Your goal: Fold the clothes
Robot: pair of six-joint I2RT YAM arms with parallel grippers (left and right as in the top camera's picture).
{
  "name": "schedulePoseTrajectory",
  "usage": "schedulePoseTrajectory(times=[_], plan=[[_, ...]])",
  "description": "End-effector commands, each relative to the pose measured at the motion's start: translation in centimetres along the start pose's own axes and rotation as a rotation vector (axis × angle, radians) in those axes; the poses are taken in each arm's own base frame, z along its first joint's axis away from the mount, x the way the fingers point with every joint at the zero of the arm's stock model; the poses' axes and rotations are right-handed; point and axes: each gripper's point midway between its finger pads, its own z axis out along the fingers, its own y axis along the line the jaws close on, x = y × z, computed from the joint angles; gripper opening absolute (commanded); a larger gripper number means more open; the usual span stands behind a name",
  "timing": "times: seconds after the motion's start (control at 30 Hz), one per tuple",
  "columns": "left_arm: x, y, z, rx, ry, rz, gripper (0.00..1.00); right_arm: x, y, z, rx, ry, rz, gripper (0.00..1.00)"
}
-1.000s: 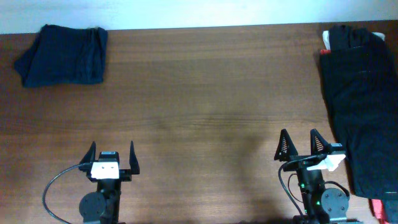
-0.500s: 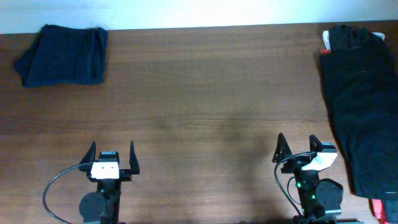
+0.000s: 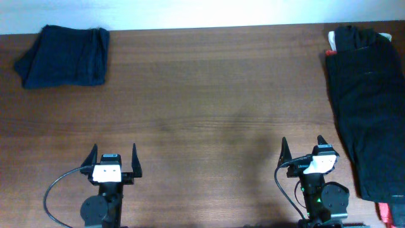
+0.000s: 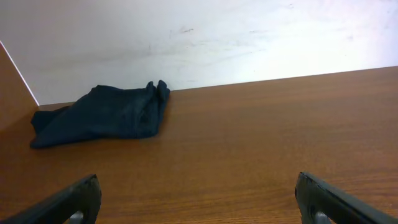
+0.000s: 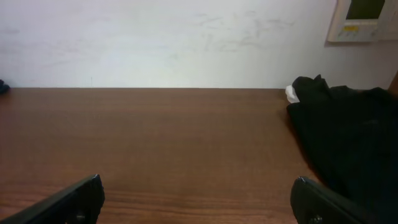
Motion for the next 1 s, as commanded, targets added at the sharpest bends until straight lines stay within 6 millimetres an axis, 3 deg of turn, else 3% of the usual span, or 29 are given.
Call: schedulePoseTrajectory(times=[0.0, 0.97], plan=[[0.34, -0.07, 0.04, 0.003, 0.010, 0.016, 0.99, 0.20, -0.11, -0.02, 0.004, 0.002, -0.034, 0.99], [0.34, -0.07, 0.04, 0.003, 0.010, 0.016, 0.99, 0.19, -0.11, -0.01, 0.004, 0.002, -0.043, 0.99]])
